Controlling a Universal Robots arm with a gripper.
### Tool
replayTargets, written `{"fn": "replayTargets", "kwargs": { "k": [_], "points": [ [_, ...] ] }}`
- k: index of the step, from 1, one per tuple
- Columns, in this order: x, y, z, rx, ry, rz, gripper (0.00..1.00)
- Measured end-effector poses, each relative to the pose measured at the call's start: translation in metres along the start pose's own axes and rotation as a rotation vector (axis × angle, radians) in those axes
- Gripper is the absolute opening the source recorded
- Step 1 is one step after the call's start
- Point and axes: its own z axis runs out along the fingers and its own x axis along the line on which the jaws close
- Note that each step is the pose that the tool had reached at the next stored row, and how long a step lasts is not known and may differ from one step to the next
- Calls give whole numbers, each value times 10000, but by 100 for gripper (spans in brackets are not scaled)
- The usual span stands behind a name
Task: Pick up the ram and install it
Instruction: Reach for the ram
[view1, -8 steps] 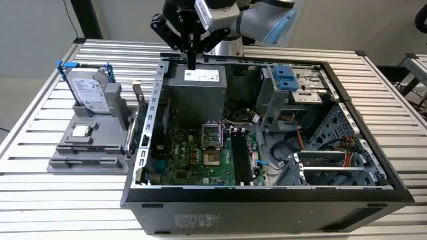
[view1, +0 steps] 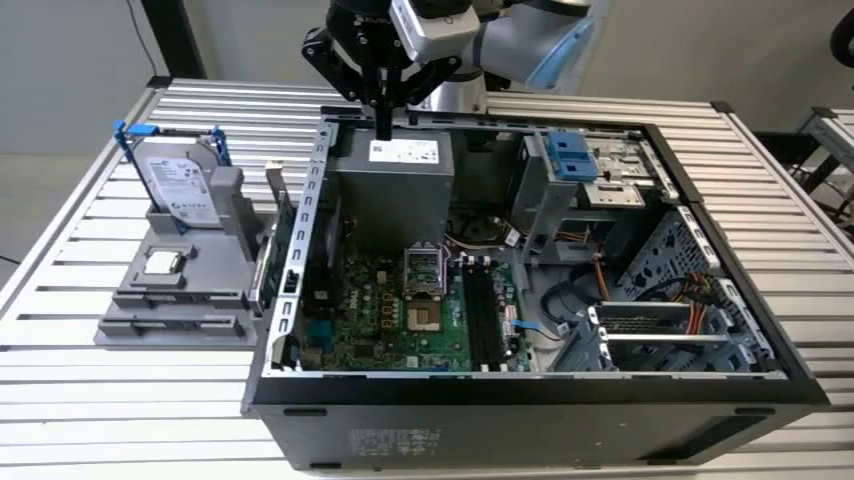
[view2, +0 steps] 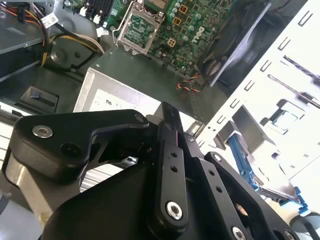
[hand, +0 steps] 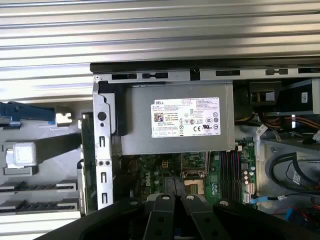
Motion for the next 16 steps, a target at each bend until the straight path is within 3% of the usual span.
{"fn": "replayTargets", "kwargs": {
  "k": [6,16],
  "points": [
    [16,-1,0,0,0,1,0],
    [196,-14,-4,-1,-1,-1,0]
  ]
}}
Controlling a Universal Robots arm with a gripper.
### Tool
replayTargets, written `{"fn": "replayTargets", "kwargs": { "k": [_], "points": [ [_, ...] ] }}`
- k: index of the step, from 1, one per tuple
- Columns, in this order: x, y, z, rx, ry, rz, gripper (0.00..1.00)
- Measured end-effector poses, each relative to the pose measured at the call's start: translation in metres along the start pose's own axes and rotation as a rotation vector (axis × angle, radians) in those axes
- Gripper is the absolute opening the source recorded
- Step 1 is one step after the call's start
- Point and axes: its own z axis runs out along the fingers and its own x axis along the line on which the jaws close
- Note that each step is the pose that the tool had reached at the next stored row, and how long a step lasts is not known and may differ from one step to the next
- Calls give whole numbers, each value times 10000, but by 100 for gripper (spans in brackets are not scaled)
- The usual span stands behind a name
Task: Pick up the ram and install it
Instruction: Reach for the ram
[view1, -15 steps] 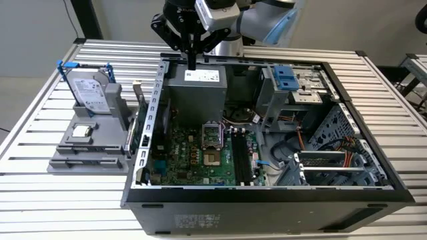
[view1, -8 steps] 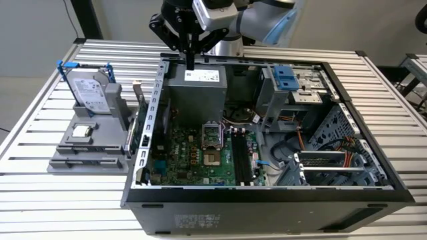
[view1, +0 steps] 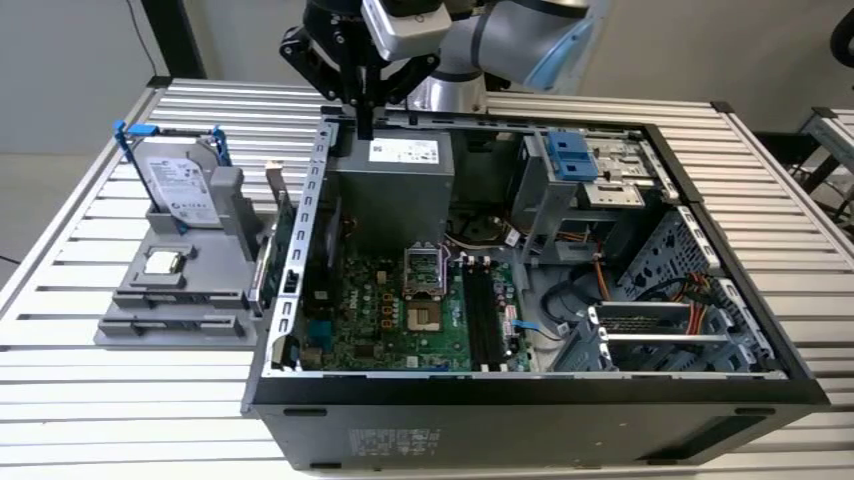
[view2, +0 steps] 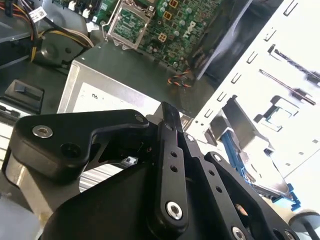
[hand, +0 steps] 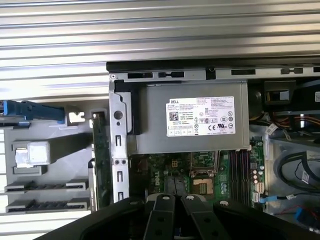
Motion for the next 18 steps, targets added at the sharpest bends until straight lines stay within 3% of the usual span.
{"fn": "replayTargets", "kwargs": {
  "k": [18],
  "points": [
    [330,-23,-8,1,1,0,0]
  ]
}}
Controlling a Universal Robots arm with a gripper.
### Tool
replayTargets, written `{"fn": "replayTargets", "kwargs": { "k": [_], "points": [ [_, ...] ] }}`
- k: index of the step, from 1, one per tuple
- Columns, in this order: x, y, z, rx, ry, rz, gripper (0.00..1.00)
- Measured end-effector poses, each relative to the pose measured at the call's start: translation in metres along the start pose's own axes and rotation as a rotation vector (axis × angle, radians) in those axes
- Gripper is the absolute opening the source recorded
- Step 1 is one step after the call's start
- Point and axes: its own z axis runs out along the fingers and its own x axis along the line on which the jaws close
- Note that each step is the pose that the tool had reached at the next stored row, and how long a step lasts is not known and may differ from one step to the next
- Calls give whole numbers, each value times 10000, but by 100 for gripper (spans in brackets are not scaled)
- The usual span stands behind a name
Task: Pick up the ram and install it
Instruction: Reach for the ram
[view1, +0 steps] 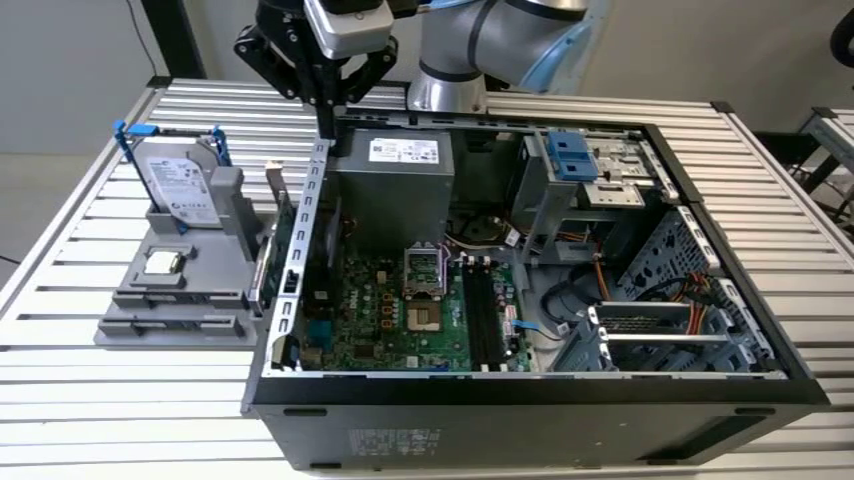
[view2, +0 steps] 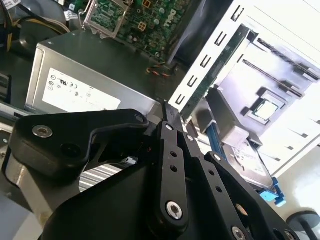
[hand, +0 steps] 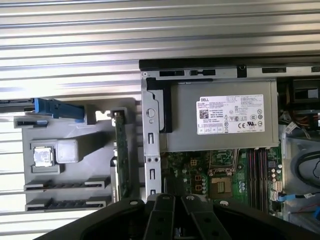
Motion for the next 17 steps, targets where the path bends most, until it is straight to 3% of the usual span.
{"fn": "replayTargets", "kwargs": {
  "k": [17],
  "points": [
    [290,-20,-7,1,0,0,0]
  ]
}}
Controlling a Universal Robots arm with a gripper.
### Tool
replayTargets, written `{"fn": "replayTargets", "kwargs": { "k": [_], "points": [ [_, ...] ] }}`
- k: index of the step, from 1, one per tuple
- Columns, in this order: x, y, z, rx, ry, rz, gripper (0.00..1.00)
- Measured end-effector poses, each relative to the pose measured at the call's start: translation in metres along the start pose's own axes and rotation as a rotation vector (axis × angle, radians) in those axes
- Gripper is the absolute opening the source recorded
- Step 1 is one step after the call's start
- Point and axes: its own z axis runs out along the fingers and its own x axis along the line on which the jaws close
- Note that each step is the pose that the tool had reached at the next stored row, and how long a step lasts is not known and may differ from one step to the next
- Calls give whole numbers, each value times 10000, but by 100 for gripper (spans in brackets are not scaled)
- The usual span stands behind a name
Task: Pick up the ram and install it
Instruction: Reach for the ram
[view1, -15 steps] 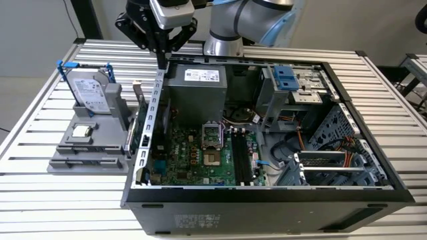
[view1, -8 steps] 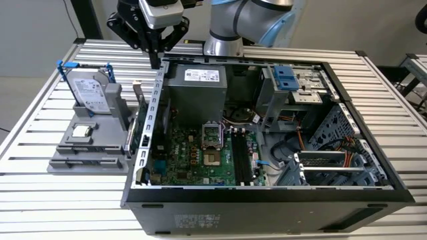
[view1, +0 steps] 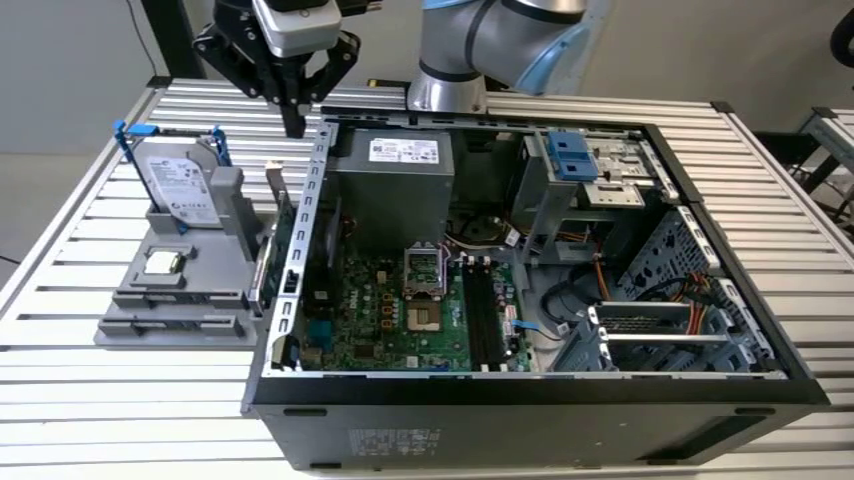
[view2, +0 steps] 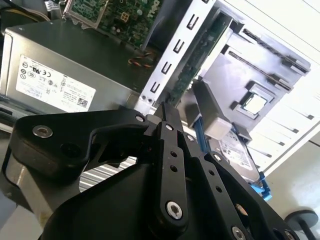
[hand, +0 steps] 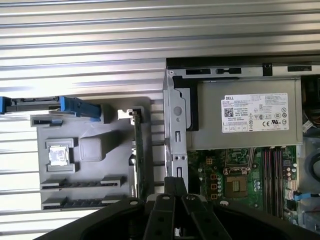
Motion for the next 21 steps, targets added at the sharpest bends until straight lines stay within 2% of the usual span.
{"fn": "replayTargets", "kwargs": {
  "k": [8,14,21],
  "points": [
    [165,-12,-4,0,0,-1,0],
    [323,-23,-7,-1,0,-4,0],
    [445,-31,-10,0,0,-4,0]
  ]
}}
